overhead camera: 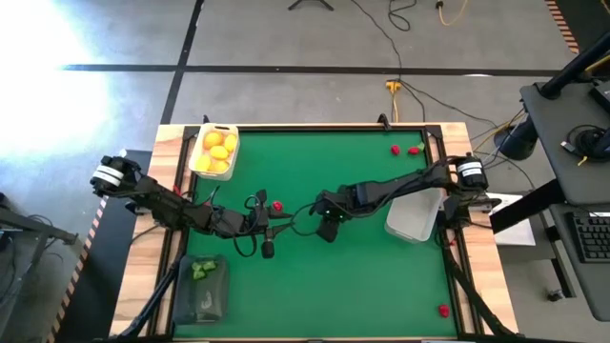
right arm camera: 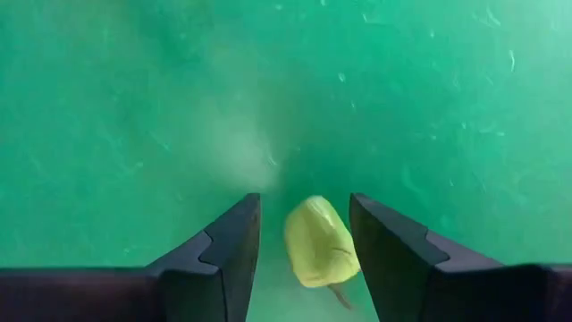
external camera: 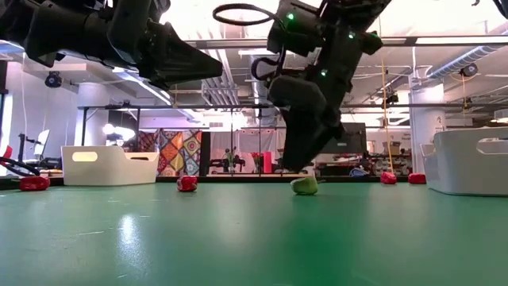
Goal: Sort produce into baskets
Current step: Put the green chili peppers into the black bin
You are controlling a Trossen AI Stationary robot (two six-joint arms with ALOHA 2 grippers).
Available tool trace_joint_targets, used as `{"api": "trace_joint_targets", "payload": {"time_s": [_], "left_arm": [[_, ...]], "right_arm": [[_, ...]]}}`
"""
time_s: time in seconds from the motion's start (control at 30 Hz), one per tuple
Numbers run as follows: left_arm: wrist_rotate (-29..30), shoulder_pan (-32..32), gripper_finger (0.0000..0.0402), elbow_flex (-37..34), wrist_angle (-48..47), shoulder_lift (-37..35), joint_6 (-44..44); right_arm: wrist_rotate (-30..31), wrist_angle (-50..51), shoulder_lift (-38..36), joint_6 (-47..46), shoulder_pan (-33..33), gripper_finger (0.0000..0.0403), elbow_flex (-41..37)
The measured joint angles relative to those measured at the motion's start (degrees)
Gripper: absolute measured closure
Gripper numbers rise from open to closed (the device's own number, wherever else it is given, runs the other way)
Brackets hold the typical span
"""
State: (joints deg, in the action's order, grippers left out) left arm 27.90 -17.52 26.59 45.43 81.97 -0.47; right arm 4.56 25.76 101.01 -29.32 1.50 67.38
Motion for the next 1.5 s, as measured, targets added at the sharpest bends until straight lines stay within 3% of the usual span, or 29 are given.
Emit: {"api": "trace_joint_targets", "payload": {"time_s": [0.4, 0.8, 1.0, 1.13, 1.27, 1.4, 1.5], "left_arm": [[0.0, 0.0, 0.0324, 0.0, 0.0, 0.0, 0.0], [0.0, 0.0, 0.0324, 0.0, 0.0, 0.0, 0.0], [0.0, 0.0, 0.0324, 0.0, 0.0, 0.0, 0.0], [0.0, 0.0, 0.0324, 0.0, 0.0, 0.0, 0.0], [0.0, 0.0, 0.0324, 0.0, 0.0, 0.0, 0.0], [0.0, 0.0, 0.0324, 0.0, 0.0, 0.0, 0.0], [0.0, 0.0, 0.0324, 0.0, 0.0, 0.0, 0.0]], "right_arm": [[0.0, 12.1, -1.4, 0.9, 3.5, 0.0234, 1.6], [5.1, 4.5, 2.4, 5.2, 2.9, 0.0234, 0.6], [6.1, 3.8, 2.1, 8.3, 2.2, 0.0234, 4.0], [8.0, 13.3, 0.8, 9.6, 1.5, 0.0234, 8.9], [18.0, 30.0, -1.3, 6.2, -0.5, 0.0234, 12.3], [20.5, 44.3, -3.9, -1.3, -7.4, 0.0234, 12.0], [20.7, 48.3, -5.8, -5.1, -15.0, 0.0235, 9.9]]}}
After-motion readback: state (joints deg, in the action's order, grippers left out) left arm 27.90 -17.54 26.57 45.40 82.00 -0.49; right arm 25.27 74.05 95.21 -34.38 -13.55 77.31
